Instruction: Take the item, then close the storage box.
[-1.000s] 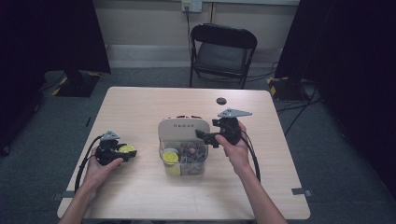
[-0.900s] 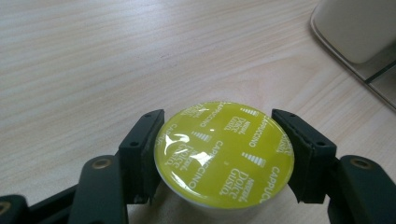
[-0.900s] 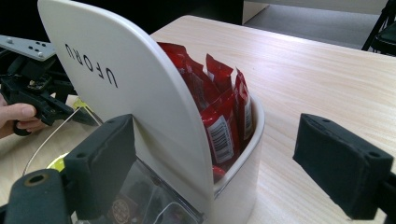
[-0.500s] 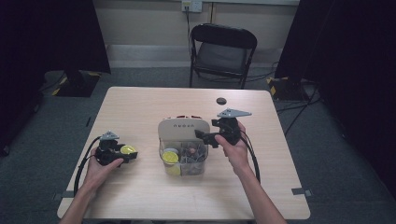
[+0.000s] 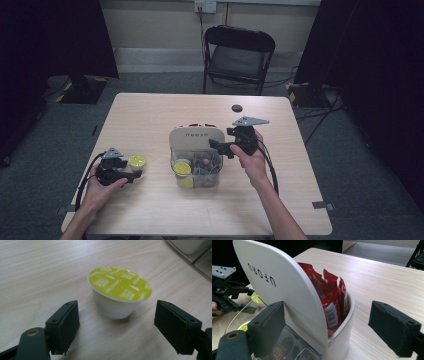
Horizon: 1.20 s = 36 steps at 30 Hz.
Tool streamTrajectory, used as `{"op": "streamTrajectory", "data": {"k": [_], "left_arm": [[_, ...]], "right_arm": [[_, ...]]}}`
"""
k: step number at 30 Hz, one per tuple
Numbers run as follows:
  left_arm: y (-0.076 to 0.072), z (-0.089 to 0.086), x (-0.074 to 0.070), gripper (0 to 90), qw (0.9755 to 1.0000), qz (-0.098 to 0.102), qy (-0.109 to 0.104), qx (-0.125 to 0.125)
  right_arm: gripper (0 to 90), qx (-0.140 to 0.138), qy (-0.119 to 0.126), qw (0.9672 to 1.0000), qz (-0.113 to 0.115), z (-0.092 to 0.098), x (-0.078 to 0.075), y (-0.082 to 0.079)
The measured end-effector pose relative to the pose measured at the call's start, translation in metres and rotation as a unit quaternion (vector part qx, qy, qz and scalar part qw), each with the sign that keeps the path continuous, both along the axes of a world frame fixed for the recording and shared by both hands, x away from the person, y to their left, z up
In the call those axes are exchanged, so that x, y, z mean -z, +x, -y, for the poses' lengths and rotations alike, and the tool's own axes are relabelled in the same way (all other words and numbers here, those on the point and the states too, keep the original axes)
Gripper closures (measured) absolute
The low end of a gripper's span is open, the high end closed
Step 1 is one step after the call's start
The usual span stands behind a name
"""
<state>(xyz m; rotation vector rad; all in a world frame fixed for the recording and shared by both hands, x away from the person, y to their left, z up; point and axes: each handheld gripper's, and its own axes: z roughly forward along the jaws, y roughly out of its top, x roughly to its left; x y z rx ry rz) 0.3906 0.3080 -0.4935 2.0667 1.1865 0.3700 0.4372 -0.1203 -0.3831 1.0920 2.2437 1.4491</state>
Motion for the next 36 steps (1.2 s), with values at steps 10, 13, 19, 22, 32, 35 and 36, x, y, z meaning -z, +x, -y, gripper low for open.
{"op": "streamTrajectory", "data": {"k": [10,13,19,22,32,35,36], "left_arm": [[-0.012,0.01,0.007,14.8,0.9985,0.041,0.034,-0.006],[-0.012,0.01,0.009,14.1,0.9985,0.046,0.028,-0.006],[-0.011,0.01,0.009,14.0,0.9984,0.046,0.031,-0.006],[-0.011,0.01,0.009,14.0,0.9984,0.047,0.03,-0.007],[-0.012,0.01,0.009,14.1,0.9984,0.047,0.031,-0.01],[-0.012,0.01,0.009,14.1,0.9984,0.047,0.031,-0.01],[-0.012,0.01,0.009,14.1,0.9984,0.047,0.031,-0.009]], "right_arm": [[12.5,0.007,-0.005,1.0,0.002,0.004,-0.003,-0.001],[11.4,0.009,0.001,1.0,0.002,0.007,-0.005,0.001],[14.0,0.003,-0.006,0.9999,0.015,0.003,-0.007,-0.001],[14.7,0.002,0.002,0.9999,0.014,0.001,-0.008,0.0],[35.3,-0.034,0.017,0.9993,0.005,-0.007,-0.014,0.0],[38.9,-0.037,0.02,0.9991,0.009,-0.01,-0.016,-0.002],[40.3,-0.039,0.021,0.999,0.011,-0.011,-0.016,-0.003]]}}
